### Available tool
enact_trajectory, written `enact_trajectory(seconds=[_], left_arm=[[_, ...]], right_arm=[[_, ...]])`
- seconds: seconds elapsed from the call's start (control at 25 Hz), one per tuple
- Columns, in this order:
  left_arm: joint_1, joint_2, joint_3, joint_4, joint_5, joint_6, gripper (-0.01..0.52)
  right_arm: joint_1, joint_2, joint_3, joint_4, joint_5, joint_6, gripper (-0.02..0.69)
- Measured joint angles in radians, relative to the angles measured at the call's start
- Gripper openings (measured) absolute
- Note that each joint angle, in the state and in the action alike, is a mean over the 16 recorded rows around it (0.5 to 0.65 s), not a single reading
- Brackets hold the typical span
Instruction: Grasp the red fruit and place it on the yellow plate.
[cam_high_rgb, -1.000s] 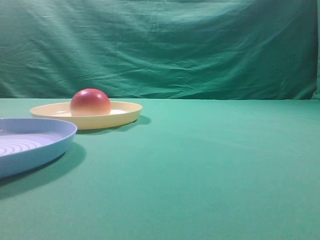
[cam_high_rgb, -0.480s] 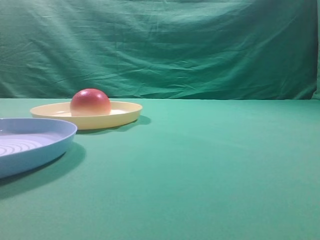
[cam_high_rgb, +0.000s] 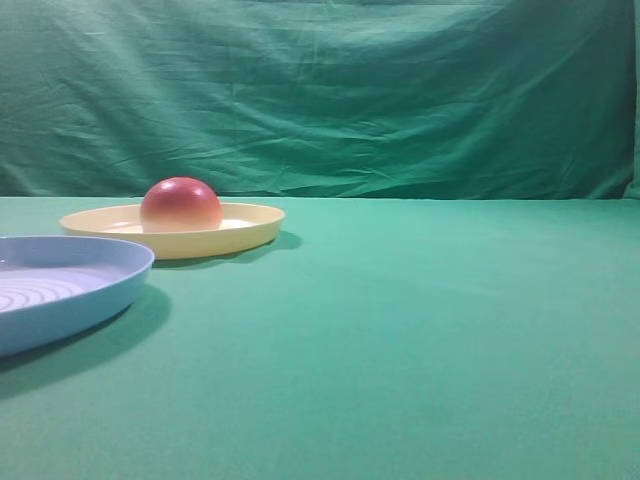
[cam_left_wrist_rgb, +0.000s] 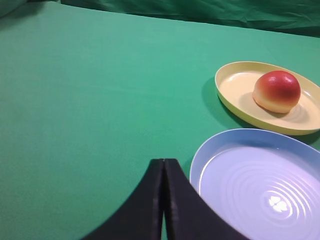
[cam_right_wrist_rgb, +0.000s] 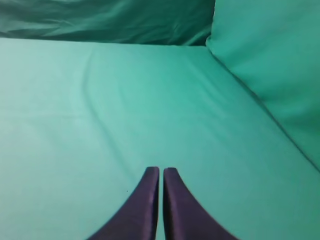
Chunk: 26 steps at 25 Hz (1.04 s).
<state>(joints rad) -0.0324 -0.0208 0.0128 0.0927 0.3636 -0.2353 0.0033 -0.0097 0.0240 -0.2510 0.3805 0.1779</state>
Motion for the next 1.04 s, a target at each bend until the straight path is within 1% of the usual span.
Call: enact_trajectory(seconds=[1.04], left_arm=[[0.000,0.000,0.000,0.000,0.000,0.000,0.000]], right_arm=[[0.000,0.000,0.000,0.000,0.002,-0.010,0.000]])
